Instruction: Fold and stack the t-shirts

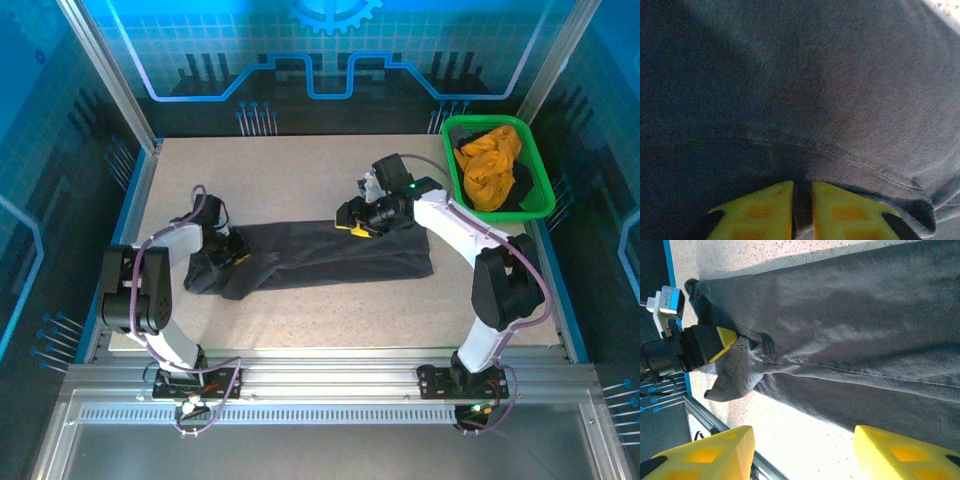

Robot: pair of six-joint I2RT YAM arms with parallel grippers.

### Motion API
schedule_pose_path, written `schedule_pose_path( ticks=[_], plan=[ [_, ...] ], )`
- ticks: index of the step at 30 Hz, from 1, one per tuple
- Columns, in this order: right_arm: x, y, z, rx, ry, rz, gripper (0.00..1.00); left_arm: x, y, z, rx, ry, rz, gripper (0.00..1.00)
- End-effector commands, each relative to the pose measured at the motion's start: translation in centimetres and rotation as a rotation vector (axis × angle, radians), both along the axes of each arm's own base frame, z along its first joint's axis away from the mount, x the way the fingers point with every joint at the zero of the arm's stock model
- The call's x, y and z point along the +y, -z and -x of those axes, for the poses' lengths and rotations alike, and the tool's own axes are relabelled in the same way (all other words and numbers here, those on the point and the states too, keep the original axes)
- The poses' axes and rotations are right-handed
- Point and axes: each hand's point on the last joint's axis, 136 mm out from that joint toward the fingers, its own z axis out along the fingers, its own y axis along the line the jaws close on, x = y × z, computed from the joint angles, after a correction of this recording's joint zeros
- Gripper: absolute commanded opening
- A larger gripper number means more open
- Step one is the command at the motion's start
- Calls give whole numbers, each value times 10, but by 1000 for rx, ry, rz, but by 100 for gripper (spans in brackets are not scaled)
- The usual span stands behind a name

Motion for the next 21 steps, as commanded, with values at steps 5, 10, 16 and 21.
schedule_pose_path(
  ticks=[5, 10, 16, 21],
  plan=[
    [-2, -8, 3, -7, 2, -7, 54, -20, -27, 26, -7, 5, 7, 0],
    [-2, -5, 0, 0, 8, -3, 53, -41, -31, 57, 62, -6, 0, 0],
    [-3, -2, 2, 10, 1, 3, 52, -67, -18, 87, 139, -9, 36, 0],
    [-7, 5, 10, 29, -1, 9, 52, -83, -12, 96, 161, -14, 53, 0]
  ],
)
